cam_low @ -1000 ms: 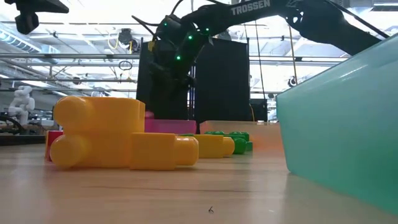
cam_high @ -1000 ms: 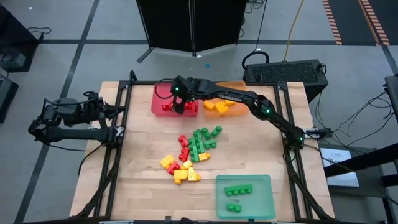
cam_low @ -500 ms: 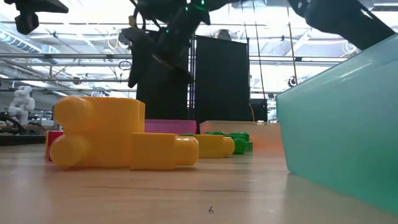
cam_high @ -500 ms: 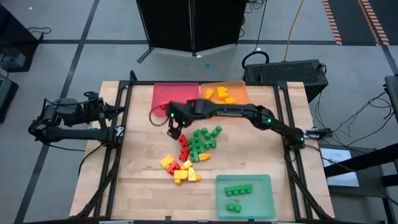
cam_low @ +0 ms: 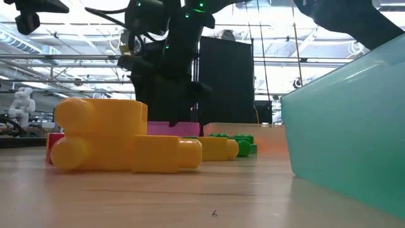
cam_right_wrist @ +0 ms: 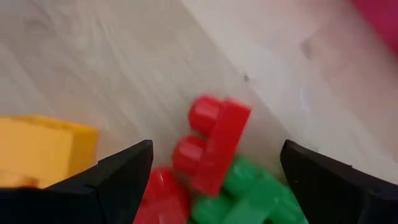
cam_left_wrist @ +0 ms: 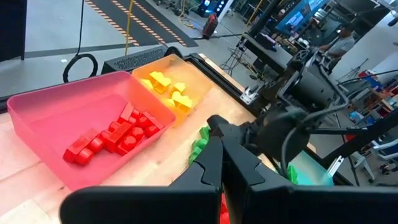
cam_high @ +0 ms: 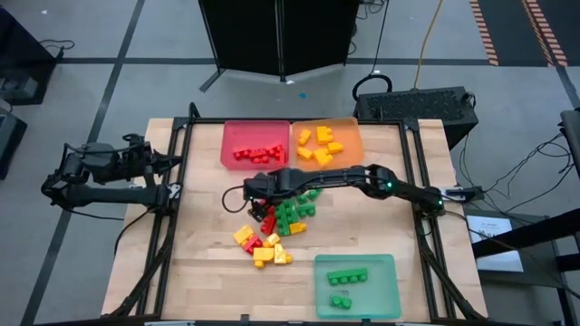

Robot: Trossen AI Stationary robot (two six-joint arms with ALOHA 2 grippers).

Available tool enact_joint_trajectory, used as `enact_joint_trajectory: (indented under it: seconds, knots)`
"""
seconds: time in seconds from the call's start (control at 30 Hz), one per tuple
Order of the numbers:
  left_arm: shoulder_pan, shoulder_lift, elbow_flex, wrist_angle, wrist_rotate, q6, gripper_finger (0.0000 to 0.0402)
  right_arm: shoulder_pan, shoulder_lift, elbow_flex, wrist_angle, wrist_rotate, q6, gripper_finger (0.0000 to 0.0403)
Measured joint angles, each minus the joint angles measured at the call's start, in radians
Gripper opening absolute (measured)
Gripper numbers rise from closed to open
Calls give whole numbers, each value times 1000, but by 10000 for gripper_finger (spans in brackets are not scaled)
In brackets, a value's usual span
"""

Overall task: Sort blocks
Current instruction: Put the green game piece into the green bin

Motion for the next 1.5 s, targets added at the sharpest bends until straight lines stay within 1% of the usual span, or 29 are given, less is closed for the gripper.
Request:
enact_joint_trajectory:
  seconds: [0.1, 0.2, 0.3, 0.4, 0.47, 0.53, 0.6, 0.67, 0.73, 0.77, 0.97, 1.27, 1.37, 1.5]
  knots:
    - [0, 0, 0, -2, 0, 0, 2, -3, 1, -47, 53, 0, 1, 347]
    - [0, 0, 0, -3, 1, 0, 2, -9, 3, -73, 66, -13, 1, 347]
    - [0, 0, 0, -3, 4, 0, 2, -11, 0, -121, 141, -34, 9, 348]
    - [0, 0, 0, -3, 4, 0, 2, -9, 4, -154, 162, -56, 22, 347]
    - [0, 0, 0, -3, 4, 2, 2, -9, 8, -167, 171, -57, 23, 340]
    - [0, 0, 0, -3, 4, 2, 2, -12, 11, -172, 159, -57, 18, 323]
    - [0, 0, 0, -3, 3, 2, 2, -15, 17, -171, 149, -55, 3, 296]
    - [0, 0, 0, -3, 1, 2, 2, -16, 18, -171, 142, -52, -6, 258]
    - [0, 0, 0, -4, -2, 3, 2, -19, 18, -170, 142, -56, -10, 210]
    - [0, 0, 0, -3, -3, 7, 2, -21, 17, -166, 142, -60, -17, 196]
    - [0, 0, 0, -3, -4, 22, 2, -37, 24, -113, 127, -63, -69, 195]
    - [0, 0, 0, -3, -9, 26, 2, -96, 24, 85, 74, -47, -171, 195]
    - [0, 0, 0, -3, -9, 26, 2, -127, -3, 81, 114, -49, -186, 195]
    - [0, 0, 0, -3, -9, 26, 2, -156, -14, 81, 78, -52, -171, 195]
